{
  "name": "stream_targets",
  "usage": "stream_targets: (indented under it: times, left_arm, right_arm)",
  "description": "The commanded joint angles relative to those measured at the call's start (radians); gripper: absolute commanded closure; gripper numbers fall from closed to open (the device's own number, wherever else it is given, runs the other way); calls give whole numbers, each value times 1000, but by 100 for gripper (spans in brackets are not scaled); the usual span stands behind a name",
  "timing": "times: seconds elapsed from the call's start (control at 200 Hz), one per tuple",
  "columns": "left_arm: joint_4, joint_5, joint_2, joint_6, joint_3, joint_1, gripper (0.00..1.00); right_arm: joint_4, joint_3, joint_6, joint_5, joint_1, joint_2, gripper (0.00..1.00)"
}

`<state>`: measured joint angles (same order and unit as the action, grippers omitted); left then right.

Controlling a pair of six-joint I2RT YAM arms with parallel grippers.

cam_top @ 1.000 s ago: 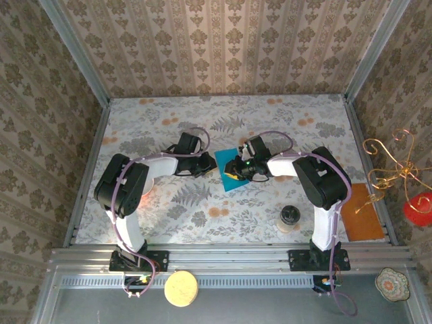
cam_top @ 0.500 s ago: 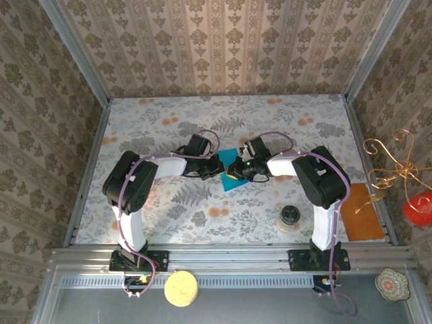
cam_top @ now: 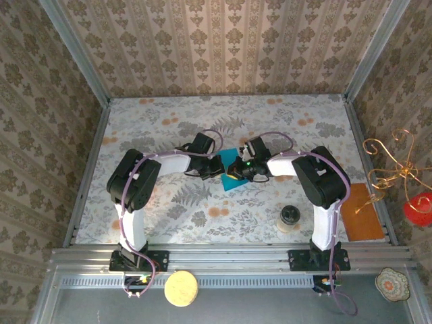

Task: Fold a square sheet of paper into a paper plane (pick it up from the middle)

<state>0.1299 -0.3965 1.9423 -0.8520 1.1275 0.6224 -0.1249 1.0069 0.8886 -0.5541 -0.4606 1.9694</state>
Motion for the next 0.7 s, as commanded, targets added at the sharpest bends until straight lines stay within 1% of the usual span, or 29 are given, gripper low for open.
stream_targets:
  times: [0.0, 0.095, 0.195, 0.285, 0.455, 0.695]
  left_arm:
    - [98, 54, 24, 42, 12, 4, 100]
    - [100, 54, 27, 48, 9, 3, 100]
    - [94, 48, 33, 50, 6, 3, 100]
    - [91, 42, 38, 51, 6, 2, 100]
    - [94, 40, 43, 54, 6, 2, 100]
    - [102, 37, 31, 66, 9, -4, 100]
  right_arm:
    - [77, -22, 15, 27, 10, 0, 93]
    - [57, -20, -5, 10, 20, -58, 91]
    - [104, -1, -66, 23, 23, -84, 90]
    - [145, 13, -101, 37, 25, -65, 90]
    - [146, 19, -111, 40, 35, -16, 91]
    - [201, 15, -109, 111, 57, 13, 92]
